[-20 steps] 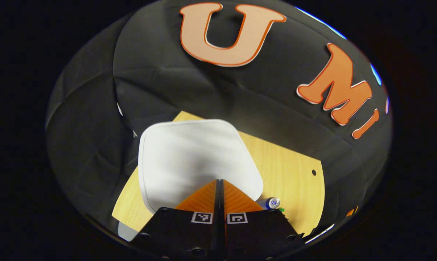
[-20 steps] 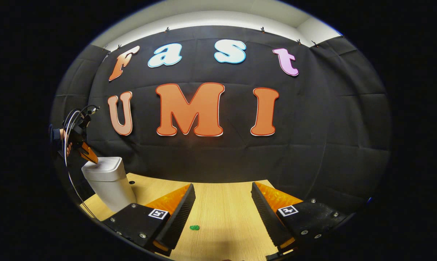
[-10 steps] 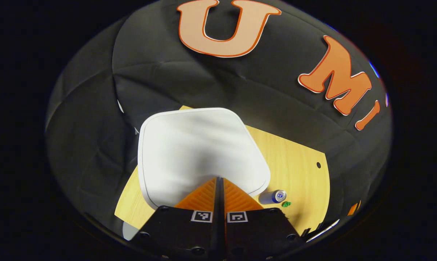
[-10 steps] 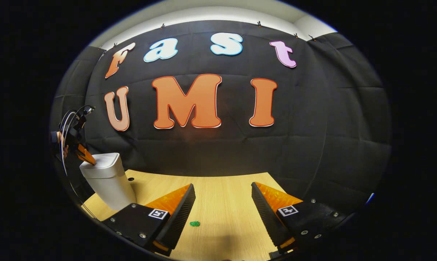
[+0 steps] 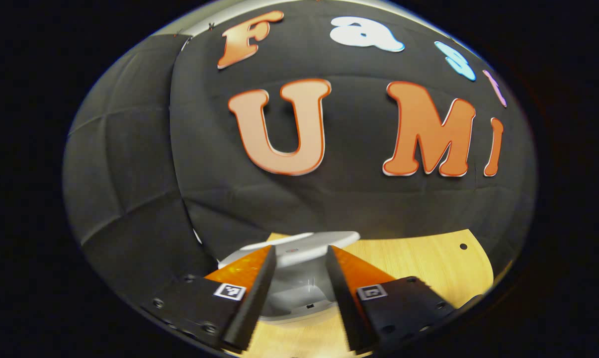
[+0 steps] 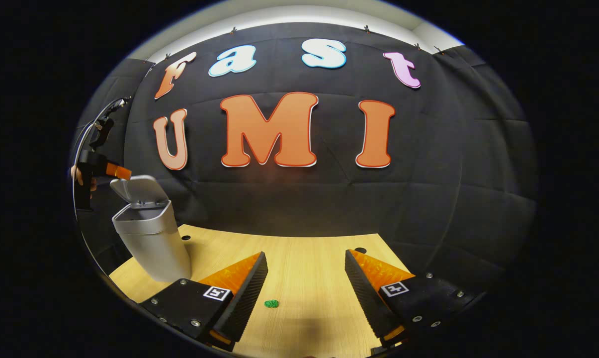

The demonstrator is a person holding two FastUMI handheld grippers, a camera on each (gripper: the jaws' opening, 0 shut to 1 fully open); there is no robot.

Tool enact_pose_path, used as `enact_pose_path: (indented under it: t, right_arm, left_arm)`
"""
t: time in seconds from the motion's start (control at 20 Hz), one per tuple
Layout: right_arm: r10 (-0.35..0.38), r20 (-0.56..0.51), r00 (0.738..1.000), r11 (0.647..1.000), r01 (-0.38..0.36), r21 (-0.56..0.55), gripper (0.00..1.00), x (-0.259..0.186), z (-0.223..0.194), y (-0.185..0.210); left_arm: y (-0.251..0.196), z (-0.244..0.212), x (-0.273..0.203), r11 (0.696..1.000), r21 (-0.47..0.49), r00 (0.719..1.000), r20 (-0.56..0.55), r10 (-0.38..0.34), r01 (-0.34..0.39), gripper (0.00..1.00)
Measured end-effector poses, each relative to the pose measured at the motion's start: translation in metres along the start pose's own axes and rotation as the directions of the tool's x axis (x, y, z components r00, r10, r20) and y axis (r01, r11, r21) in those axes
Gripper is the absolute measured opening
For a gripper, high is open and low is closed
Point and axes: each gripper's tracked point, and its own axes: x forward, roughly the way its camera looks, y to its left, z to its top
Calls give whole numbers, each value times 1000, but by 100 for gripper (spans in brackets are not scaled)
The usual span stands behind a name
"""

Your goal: Press the lid of the desktop garbage bin to open it, pick up the crumpled paper on the desktop and throw it into the bin, then pick up the pop can on the desktop and drop it into the bin, and finally close the garbage bin lid.

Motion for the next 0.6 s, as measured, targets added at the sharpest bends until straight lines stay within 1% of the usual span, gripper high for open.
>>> enact_pose_path:
  t: [0.05,0.1,0.15,0.2,0.3,0.35,0.5,0.6]
  right_arm:
    - [10,-4,1000,1000,-10,6,94,5,-2,3]
    - [20,-4,1000,1000,-20,7,94,10,-5,7]
    - [28,-1,1000,1000,-28,3,94,15,-8,10]
    - [36,0,999,999,-36,-5,94,20,-11,13]
    - [52,-4,999,998,-52,-23,94,32,-19,19]
    - [60,-7,998,998,-61,-33,94,38,-24,22]
    - [94,-21,995,994,-95,-63,94,54,-45,33]
    - [122,-37,992,989,-125,-73,94,65,-63,43]
  left_arm:
    - [-7,4,-12,1000,4,1000,29,-1,1,88]
    - [-16,11,-26,1000,7,998,64,-17,17,96]
    - [-21,15,-45,1000,5,995,101,-23,23,96]
    - [-30,25,-59,999,1,987,155,-36,37,96]
    - [-46,41,-88,999,-15,970,240,-40,45,94]
    - [-54,42,-102,998,-21,963,264,-48,55,93]
    - [-76,49,-141,995,-34,947,312,-75,90,94]
    - [-83,47,-160,995,-34,942,327,-80,96,93]
